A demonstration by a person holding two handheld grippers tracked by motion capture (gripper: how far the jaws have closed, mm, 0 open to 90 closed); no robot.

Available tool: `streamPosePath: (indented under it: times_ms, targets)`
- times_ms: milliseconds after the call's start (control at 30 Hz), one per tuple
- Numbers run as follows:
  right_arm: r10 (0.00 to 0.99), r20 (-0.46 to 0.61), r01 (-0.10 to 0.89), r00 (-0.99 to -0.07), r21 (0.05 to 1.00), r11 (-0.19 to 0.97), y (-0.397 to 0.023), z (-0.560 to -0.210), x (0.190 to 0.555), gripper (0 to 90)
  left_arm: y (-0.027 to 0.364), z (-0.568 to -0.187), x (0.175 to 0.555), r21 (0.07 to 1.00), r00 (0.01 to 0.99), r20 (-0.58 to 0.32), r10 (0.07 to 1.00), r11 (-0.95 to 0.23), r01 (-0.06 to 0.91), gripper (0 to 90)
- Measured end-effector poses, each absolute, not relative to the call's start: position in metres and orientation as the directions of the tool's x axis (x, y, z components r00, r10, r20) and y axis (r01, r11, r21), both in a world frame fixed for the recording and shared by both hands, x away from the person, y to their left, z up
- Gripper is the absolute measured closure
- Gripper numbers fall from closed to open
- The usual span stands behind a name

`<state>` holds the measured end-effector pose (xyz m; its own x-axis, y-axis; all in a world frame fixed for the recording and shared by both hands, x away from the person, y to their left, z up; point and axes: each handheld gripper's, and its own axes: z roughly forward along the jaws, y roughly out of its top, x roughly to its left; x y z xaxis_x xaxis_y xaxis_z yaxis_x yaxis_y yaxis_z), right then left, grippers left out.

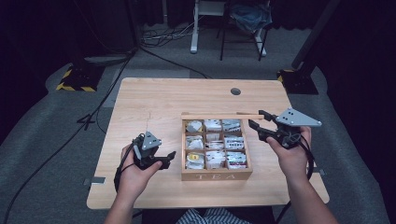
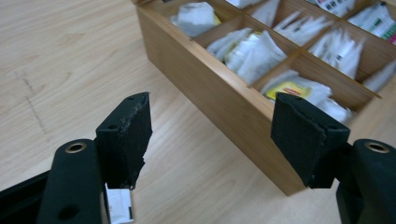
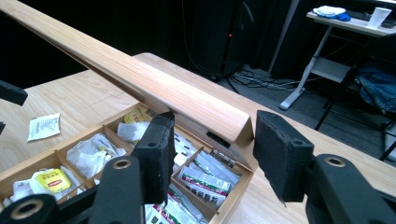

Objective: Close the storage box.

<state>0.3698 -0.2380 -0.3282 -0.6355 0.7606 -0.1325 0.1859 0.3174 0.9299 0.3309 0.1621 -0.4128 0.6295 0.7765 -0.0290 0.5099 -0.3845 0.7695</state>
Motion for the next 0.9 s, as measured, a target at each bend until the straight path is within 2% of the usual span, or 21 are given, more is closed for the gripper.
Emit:
streamPosePath:
  times_ms: [167,300,533,900]
  targets:
    - [0.747,-0.113,0.209,-0.655,0.923,0.323,-0.240,-0.328,0.371,48.3,0.161,-0.422,0.320,0.746,0.662,-0.035,0.749,-0.421,0.516,29.5]
    - [0.744,-0.117,0.217,-0.658,0.916,0.336,-0.240,-0.327,0.369,48.4,0.156,-0.445,0.314,0.721,0.688,-0.061,0.723,-0.445,0.531,29.5]
    - [0.733,-0.118,0.226,-0.670,0.908,0.353,-0.240,-0.327,0.369,48.2,0.151,-0.472,0.319,0.667,0.706,-0.066,0.705,-0.496,0.556,29.5]
    - [0.721,-0.101,0.265,-0.685,0.888,0.376,-0.241,-0.325,0.368,48.4,0.147,-0.492,0.321,0.642,0.710,-0.083,0.700,-0.507,0.575,29.2]
